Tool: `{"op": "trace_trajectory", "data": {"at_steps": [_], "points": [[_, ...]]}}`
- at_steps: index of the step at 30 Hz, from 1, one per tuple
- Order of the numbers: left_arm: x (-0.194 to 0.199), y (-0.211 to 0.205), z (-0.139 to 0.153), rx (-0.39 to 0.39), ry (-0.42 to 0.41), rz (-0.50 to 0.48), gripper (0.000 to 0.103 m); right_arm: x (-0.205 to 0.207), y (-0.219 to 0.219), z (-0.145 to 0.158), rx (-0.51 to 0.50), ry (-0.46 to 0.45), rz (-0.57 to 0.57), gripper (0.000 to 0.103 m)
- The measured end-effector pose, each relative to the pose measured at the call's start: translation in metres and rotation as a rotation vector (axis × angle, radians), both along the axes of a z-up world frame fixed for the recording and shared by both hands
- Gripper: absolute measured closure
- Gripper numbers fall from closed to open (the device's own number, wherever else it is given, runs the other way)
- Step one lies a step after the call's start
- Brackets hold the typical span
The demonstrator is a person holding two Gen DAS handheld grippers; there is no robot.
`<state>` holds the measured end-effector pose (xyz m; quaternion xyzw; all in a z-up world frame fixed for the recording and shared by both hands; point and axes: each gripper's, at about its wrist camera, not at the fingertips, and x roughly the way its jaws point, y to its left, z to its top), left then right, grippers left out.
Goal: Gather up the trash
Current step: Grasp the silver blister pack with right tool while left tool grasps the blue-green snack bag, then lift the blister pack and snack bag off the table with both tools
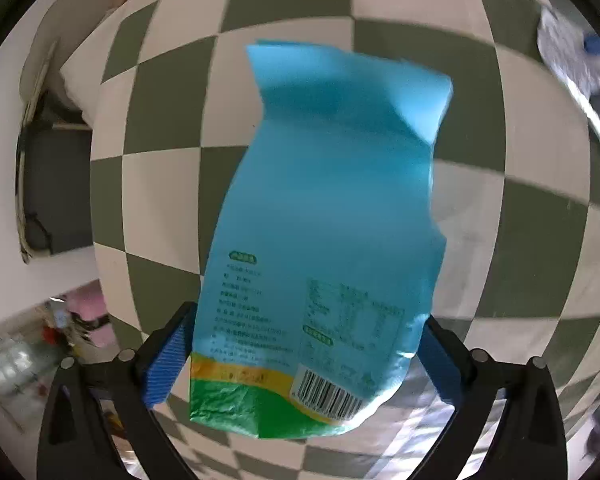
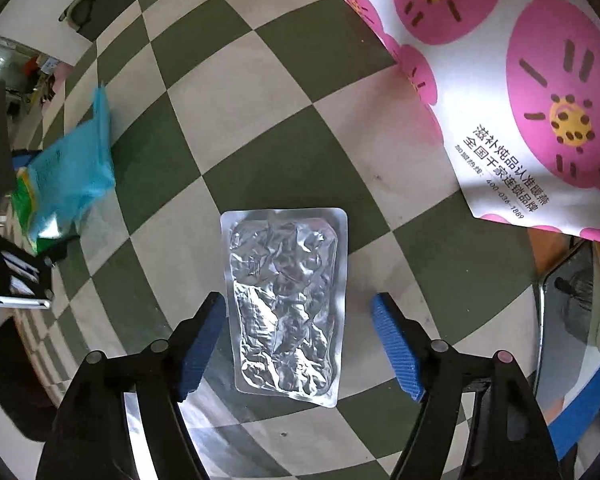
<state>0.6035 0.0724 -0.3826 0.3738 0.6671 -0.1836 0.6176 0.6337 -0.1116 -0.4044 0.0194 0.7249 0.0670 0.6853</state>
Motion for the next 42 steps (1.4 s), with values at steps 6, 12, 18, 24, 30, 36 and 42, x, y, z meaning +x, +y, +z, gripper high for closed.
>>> {"op": "trace_trajectory", "data": {"at_steps": [6, 12, 18, 24, 30, 36, 42], "points": [[-0.014, 0.002, 0.019, -0.063, -0.072, 0.283, 0.019, -0.023, 0.024, 0.004, -0.078, -0.083, 0.042, 0.057], [-0.079, 0.016, 0.041, -0.154, -0.099, 0.795, 0.019, -0.042, 0.027, 0.01, -0.05, -0.128, 0.075, 0.074], [-0.157, 0.001, 0.062, -0.204, -0.176, 1.085, 0.019, -0.064, 0.031, 0.022, 0.04, -0.136, 0.08, 0.095], [-0.195, -0.008, 0.086, -0.216, -0.269, 1.221, 0.019, -0.071, 0.034, 0.038, 0.105, -0.166, 0.071, 0.103], [-0.218, 0.018, 0.111, -0.239, -0.335, 1.281, 0.022, -0.078, 0.045, 0.069, 0.148, -0.23, 0.137, 0.103], [-0.241, 0.063, 0.104, -0.305, -0.323, 1.278, 0.023, -0.123, 0.045, 0.121, 0.2, -0.293, 0.206, 0.103], [-0.243, 0.052, 0.06, -0.439, -0.128, 1.214, 0.022, -0.148, 0.03, 0.097, 0.174, -0.214, 0.181, 0.103]]}}
